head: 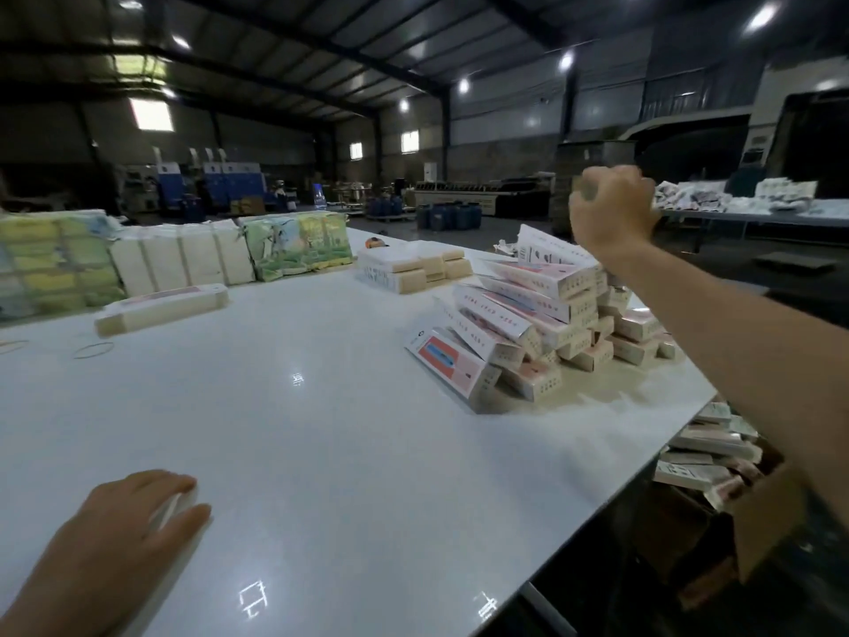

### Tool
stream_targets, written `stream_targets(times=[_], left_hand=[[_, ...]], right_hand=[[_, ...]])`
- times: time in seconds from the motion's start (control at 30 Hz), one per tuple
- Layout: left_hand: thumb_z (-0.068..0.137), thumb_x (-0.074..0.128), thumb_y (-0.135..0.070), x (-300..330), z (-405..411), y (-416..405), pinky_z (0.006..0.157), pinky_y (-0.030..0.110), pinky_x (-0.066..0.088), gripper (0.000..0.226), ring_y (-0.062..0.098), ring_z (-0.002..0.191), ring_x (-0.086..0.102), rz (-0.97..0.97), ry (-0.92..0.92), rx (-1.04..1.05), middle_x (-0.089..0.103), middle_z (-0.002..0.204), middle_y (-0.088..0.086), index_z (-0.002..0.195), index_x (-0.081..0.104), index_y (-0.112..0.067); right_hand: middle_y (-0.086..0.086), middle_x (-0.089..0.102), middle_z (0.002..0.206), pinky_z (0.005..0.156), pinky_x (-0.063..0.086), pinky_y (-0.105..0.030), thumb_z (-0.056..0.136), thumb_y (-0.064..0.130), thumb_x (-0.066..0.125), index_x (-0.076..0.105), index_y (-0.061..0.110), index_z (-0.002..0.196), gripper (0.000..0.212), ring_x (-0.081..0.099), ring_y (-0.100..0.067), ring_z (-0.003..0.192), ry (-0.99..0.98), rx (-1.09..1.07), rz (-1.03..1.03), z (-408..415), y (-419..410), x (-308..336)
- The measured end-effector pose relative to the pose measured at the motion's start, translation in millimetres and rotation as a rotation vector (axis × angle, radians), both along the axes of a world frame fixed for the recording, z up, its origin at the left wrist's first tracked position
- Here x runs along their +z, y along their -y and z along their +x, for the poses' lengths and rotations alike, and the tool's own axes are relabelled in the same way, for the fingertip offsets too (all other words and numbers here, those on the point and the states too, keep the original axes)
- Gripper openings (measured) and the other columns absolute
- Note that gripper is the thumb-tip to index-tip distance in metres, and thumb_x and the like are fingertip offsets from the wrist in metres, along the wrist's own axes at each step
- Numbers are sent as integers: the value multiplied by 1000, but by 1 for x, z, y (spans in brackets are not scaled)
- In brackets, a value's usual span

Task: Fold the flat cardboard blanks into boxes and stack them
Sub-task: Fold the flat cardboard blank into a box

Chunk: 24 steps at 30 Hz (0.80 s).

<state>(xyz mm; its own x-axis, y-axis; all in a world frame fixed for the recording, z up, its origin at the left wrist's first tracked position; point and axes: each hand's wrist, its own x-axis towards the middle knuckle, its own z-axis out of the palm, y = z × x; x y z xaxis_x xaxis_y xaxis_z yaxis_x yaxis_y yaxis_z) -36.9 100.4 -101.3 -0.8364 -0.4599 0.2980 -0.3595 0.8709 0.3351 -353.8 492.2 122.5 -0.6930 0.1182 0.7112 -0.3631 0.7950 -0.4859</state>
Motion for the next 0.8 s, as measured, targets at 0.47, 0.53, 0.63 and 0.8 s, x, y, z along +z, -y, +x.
stream_targets(times=[0.47,0.53,0.63,0.8], left_hand=[[88,53,-42,35,9,-49,96,26,32,33,11,120,40,46,-25,44,54,124,-11,116,60,-27],[86,54,-44,35,7,-47,97,28,33,33,13,119,42,85,5,48,55,124,-10,114,62,-28],[84,61,-39,55,7,-31,88,34,46,18,12,93,58,416,-52,60,65,100,-7,92,68,-25],[82,67,-39,103,43,67,77,32,46,35,25,90,60,362,-105,482,66,103,10,99,65,-8]], right_hand=[[5,57,124,93,41,-31,96,32,44,65,25,115,29,49,-21,114,221,889,688,169,193,-183],[7,57,125,93,40,-30,96,31,46,65,28,116,27,48,-18,114,206,904,648,166,192,-188],[10,58,124,93,40,-29,95,29,49,67,28,114,26,49,-15,113,184,905,621,165,192,-191],[9,60,118,88,38,-27,93,24,53,69,24,110,23,50,-14,109,170,908,591,166,193,-193]])
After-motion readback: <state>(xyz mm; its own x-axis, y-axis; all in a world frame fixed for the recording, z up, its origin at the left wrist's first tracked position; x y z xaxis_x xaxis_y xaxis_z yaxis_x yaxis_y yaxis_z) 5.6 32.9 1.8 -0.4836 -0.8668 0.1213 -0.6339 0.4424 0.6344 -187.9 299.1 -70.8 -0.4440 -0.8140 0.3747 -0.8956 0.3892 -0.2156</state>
